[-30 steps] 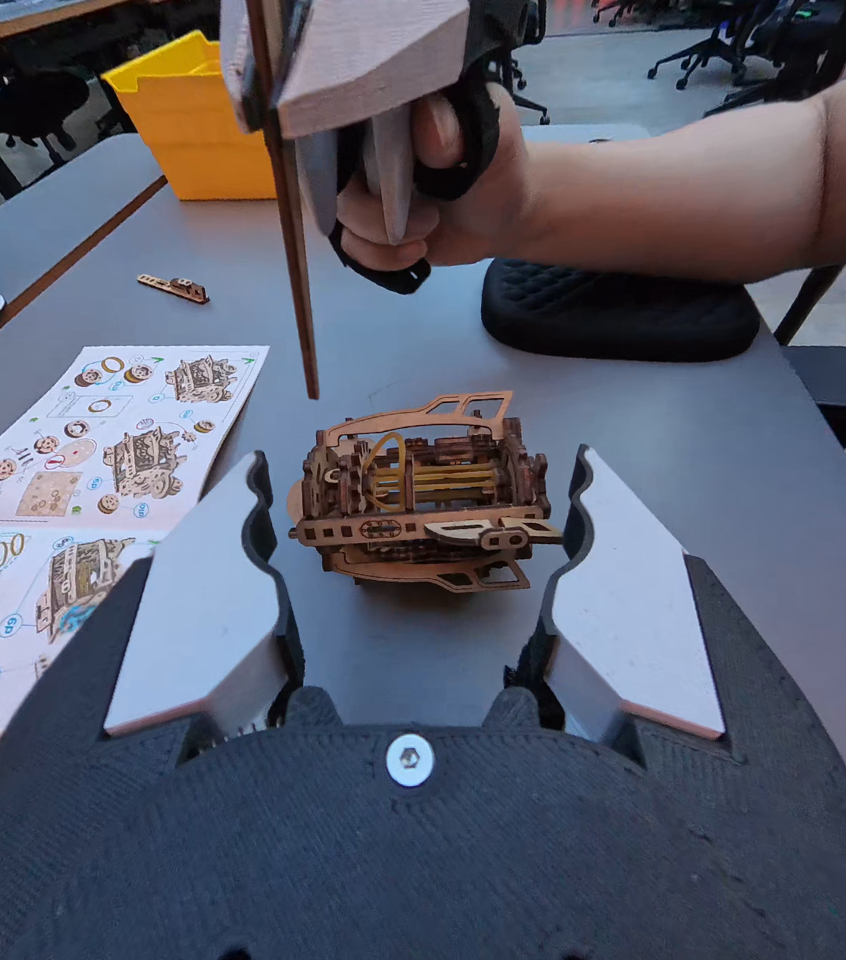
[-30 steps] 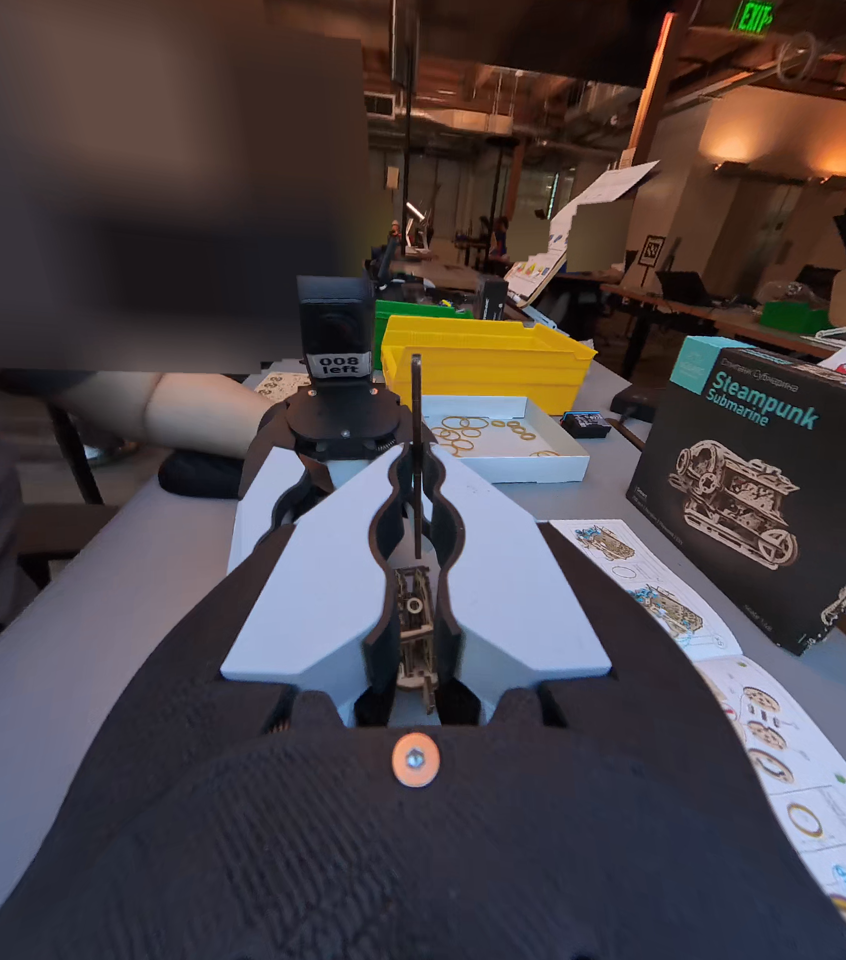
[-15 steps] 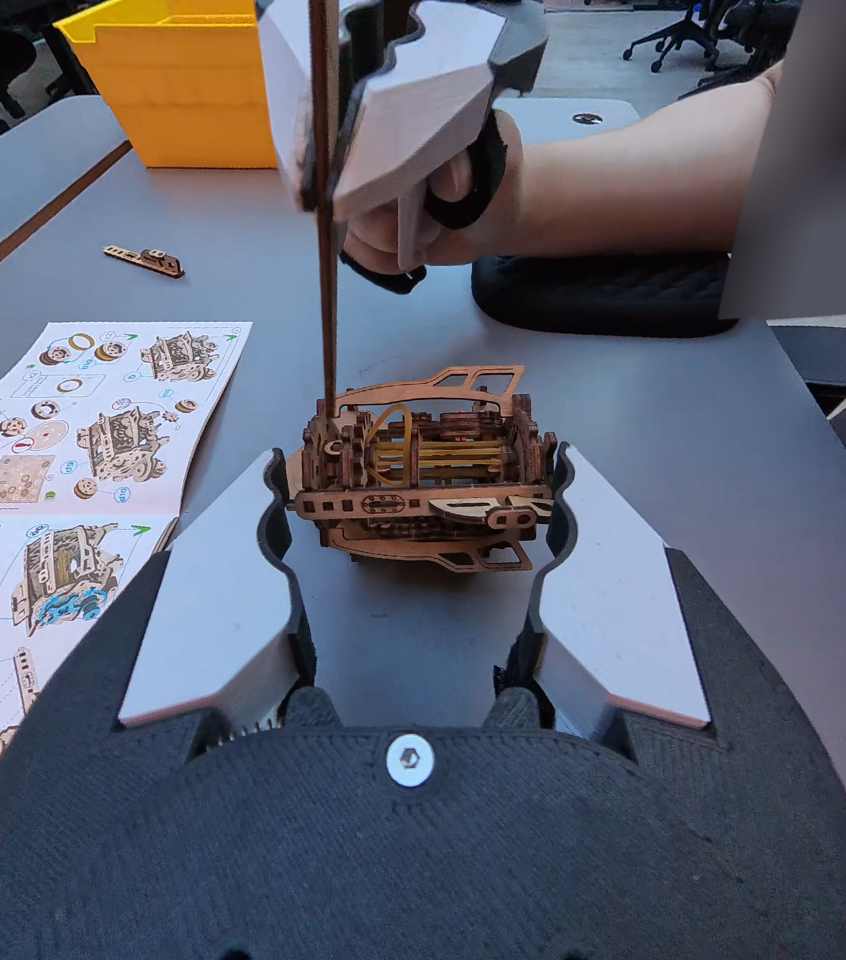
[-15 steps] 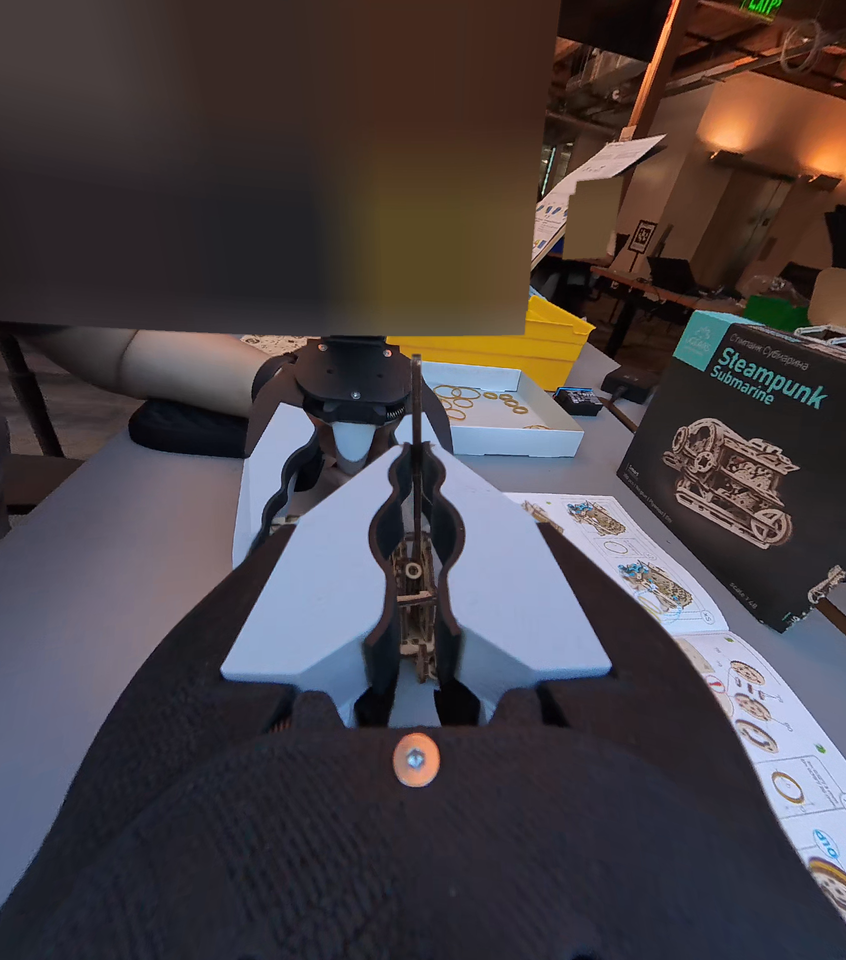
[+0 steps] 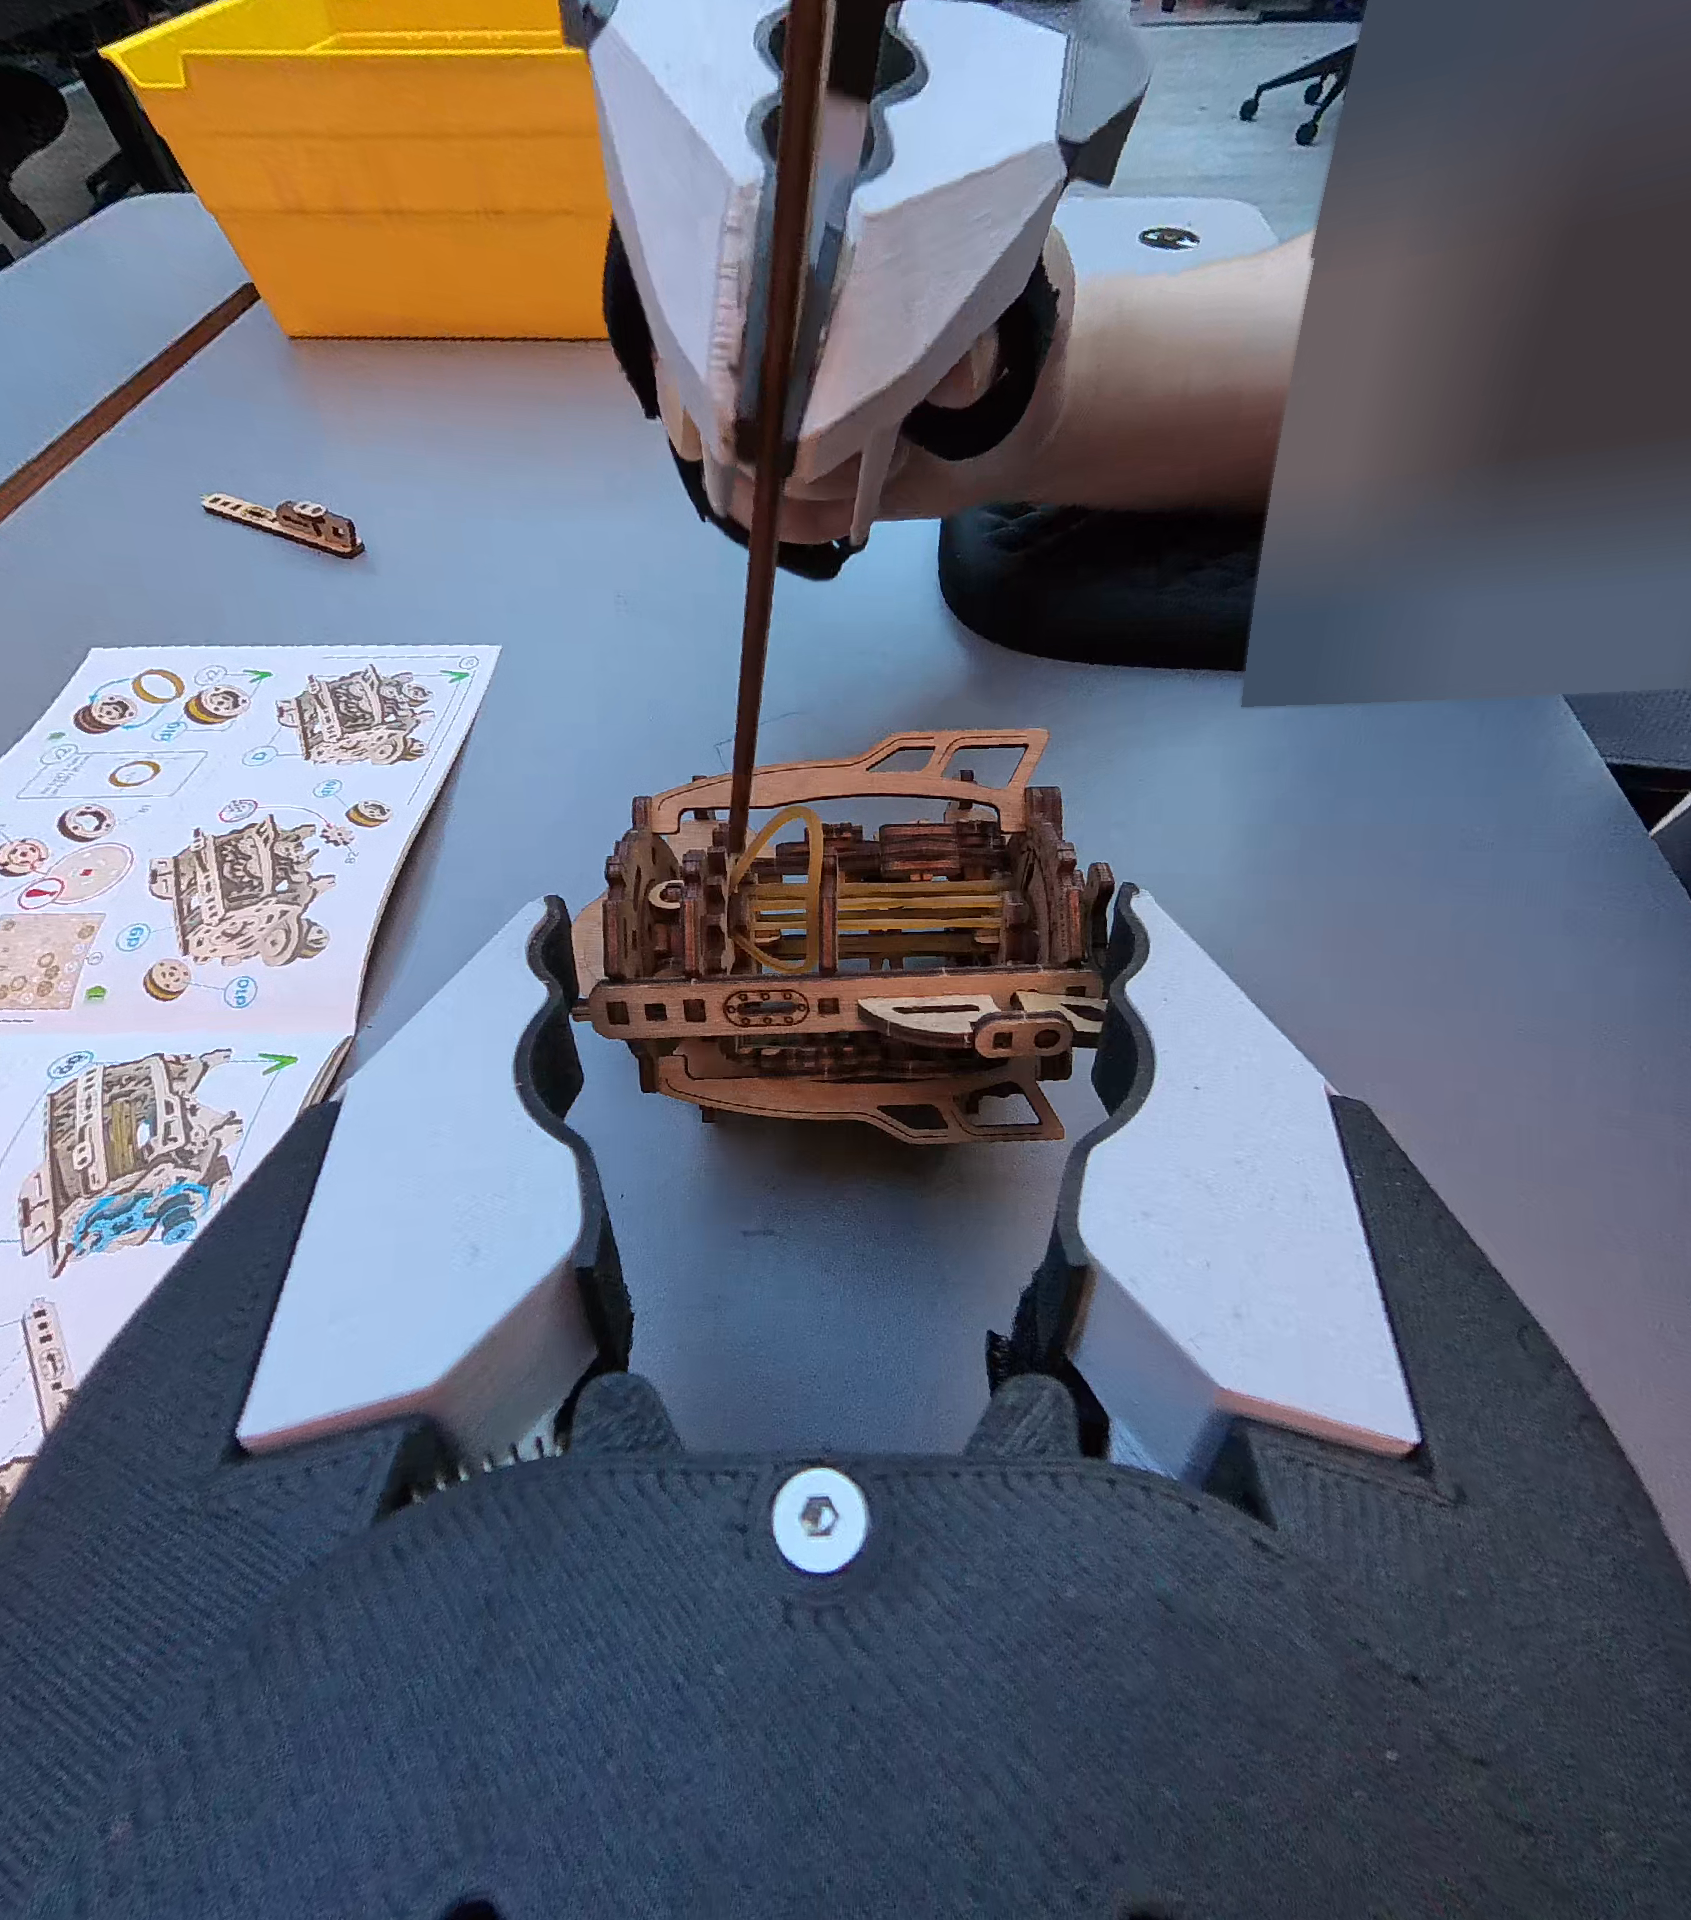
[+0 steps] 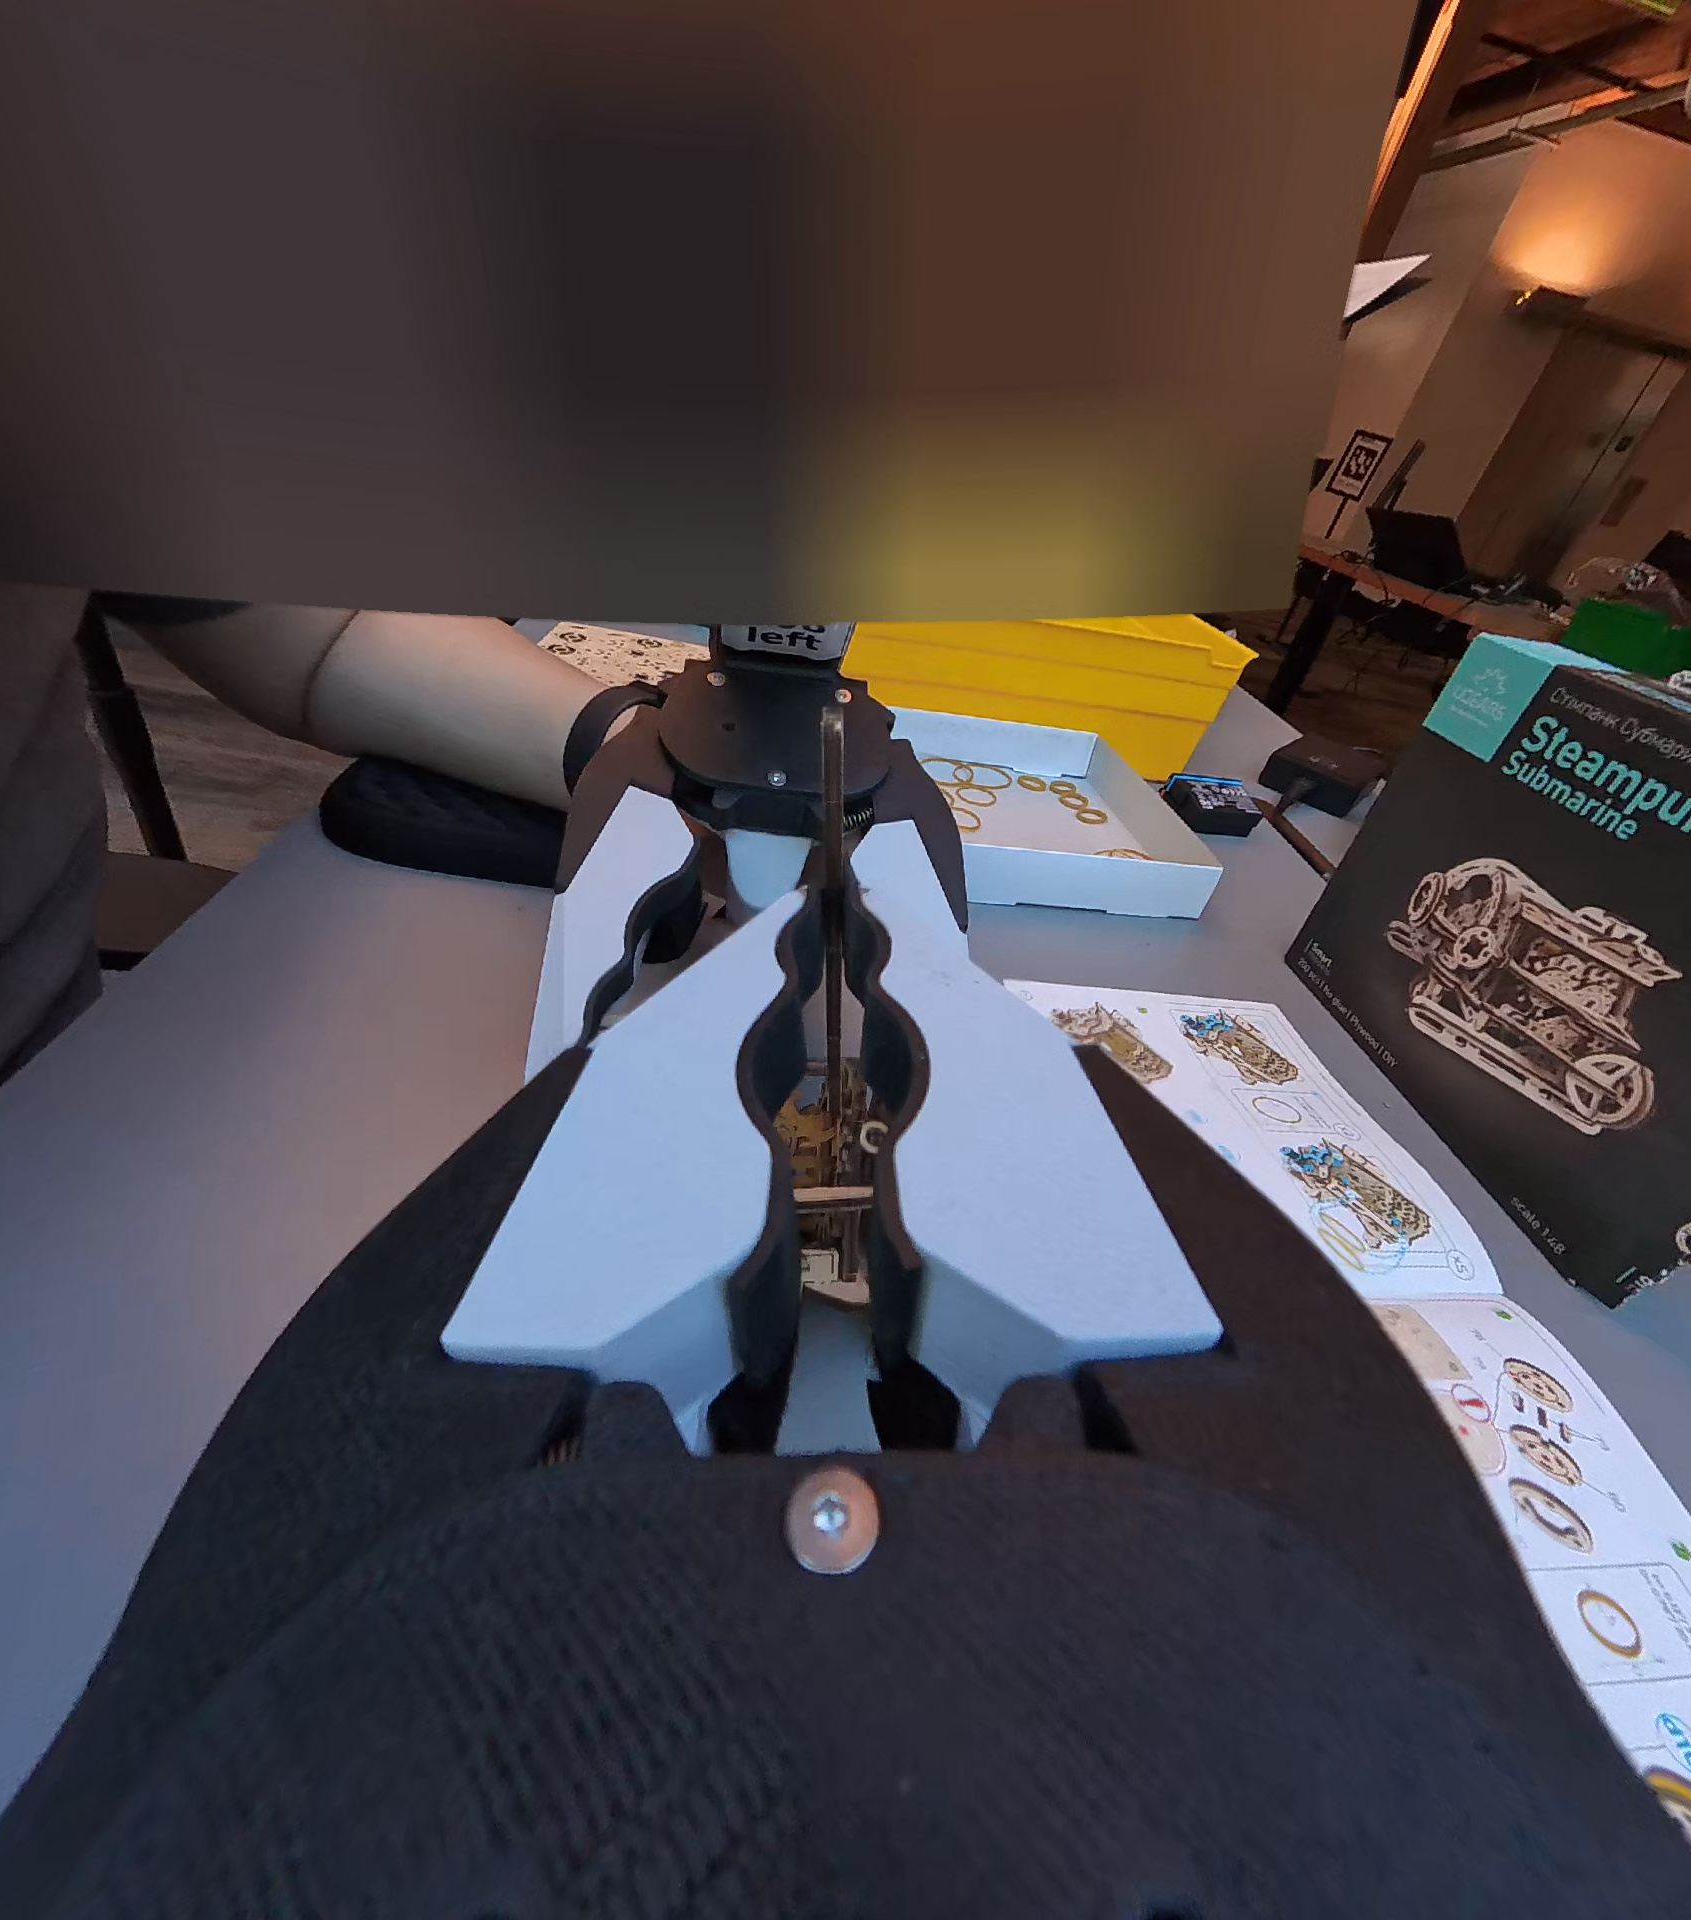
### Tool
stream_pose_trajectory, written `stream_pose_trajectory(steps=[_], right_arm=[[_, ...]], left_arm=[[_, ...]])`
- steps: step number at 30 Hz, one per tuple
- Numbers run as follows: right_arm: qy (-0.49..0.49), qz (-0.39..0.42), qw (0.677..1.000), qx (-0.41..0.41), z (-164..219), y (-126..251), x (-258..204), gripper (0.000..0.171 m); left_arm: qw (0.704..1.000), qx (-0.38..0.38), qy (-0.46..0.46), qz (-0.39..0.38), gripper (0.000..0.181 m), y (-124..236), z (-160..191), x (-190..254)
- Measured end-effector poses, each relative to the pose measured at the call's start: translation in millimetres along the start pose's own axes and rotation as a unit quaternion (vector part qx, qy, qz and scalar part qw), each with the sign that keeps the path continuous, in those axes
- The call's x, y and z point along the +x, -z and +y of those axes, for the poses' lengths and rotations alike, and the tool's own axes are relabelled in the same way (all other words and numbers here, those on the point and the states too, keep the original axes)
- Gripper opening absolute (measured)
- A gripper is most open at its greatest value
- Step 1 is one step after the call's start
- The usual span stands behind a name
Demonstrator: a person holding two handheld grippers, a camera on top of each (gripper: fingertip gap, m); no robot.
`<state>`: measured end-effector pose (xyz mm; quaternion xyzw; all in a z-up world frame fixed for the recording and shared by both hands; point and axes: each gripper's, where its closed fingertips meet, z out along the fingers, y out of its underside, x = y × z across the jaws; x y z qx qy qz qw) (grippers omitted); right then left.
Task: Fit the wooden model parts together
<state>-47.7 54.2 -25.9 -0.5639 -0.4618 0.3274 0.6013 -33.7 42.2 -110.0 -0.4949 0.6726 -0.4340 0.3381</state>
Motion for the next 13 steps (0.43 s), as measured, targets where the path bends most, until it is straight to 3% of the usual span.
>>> stream_pose_trajectory(steps=[13], right_arm=[[0.008, -0.003, 1.000, 0.000, 1.7, -0.6, -0.9, 0.000]], left_arm=[[1.000, 0.000, 0.000, -0.001, 0.101, 0.1, 0.3, 0.2]])
